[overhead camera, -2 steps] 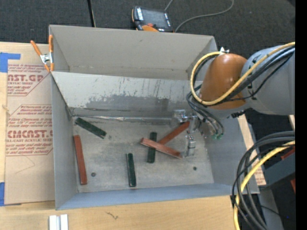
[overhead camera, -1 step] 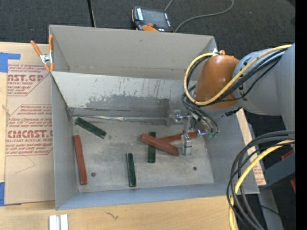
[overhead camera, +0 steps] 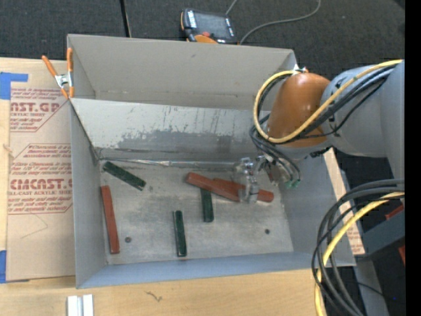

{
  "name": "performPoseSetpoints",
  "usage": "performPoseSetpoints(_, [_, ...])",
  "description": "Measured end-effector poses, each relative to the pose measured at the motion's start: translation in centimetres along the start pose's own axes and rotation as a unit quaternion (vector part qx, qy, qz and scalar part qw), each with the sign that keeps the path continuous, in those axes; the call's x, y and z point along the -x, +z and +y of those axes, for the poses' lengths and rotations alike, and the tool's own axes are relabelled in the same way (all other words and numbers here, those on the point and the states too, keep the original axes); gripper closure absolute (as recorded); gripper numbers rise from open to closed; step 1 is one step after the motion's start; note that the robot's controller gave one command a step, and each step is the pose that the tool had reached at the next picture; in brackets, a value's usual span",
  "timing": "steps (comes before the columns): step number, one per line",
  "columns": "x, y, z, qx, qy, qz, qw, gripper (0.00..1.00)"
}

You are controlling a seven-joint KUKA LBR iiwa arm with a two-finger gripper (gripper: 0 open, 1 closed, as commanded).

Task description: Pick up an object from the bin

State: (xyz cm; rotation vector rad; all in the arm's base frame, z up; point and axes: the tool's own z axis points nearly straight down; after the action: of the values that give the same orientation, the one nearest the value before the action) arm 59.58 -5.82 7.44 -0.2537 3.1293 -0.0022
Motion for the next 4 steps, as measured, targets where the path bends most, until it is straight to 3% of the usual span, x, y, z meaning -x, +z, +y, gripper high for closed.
performPoseSetpoints(4, [0.02, -0.01, 0.00, 0.000, 0.000, -0.0003, 1.0000, 1.00])
